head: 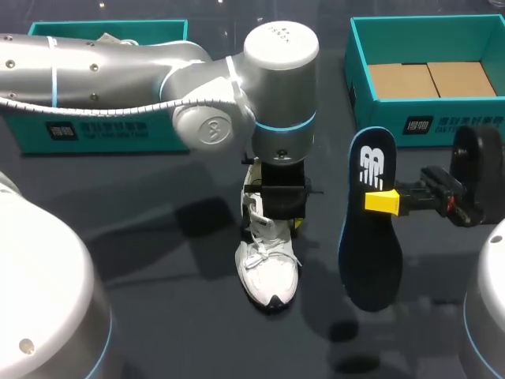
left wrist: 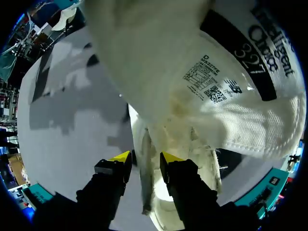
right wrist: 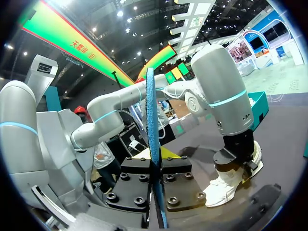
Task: Take the shoe out of the shoebox, open the shoe tongue, remove and reinsert the insole, then place the shoe into the shoebox
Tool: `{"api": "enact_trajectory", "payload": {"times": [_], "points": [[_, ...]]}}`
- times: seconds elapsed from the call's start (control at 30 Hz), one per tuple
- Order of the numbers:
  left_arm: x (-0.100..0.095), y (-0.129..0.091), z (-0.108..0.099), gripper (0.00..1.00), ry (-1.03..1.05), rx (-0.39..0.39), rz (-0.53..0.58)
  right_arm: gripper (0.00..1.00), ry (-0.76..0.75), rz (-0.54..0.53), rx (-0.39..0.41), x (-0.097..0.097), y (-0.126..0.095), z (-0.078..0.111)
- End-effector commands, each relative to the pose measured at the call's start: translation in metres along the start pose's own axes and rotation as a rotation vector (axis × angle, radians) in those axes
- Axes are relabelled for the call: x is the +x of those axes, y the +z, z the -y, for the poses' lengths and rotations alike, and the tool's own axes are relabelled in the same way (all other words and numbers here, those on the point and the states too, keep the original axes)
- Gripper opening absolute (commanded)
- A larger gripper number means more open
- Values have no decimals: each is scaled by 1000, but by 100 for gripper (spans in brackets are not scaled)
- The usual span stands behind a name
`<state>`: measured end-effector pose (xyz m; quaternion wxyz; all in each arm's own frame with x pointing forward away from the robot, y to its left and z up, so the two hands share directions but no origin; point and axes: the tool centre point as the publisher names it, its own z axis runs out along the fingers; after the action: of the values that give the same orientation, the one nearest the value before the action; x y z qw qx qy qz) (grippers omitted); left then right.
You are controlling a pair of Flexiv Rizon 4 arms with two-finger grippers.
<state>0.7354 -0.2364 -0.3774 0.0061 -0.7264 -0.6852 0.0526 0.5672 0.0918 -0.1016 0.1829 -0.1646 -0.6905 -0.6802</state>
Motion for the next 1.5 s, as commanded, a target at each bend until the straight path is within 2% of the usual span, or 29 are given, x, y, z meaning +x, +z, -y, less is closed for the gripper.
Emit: {"api": "enact_trajectory", "payload": {"times": [0.03,0.17,0.3,0.47,0.9,1.07,1.2,1.3,1.5], "points": [[12,-24,3,100,-8,-36,67,0,0,5,0,2,0,1],[18,-57,1,100,-29,-84,195,0,0,5,0,2,0,1],[26,-97,-2,100,-35,-113,386,0,0,5,0,2,0,1],[26,-131,-1,100,-34,-160,518,0,0,5,0,2,0,1],[26,-131,-1,100,-34,-160,518,0,0,5,0,2,0,1],[26,-140,-8,100,-89,-202,604,0,0,5,0,2,0,1],[13,-152,-5,100,-58,-207,709,0,0,5,0,2,0,1],[0,-168,-4,100,-107,-190,774,0,0,5,0,2,0,1],[-2,-172,-5,100,-138,-195,765,0,0,5,0,2,0,1]]}}
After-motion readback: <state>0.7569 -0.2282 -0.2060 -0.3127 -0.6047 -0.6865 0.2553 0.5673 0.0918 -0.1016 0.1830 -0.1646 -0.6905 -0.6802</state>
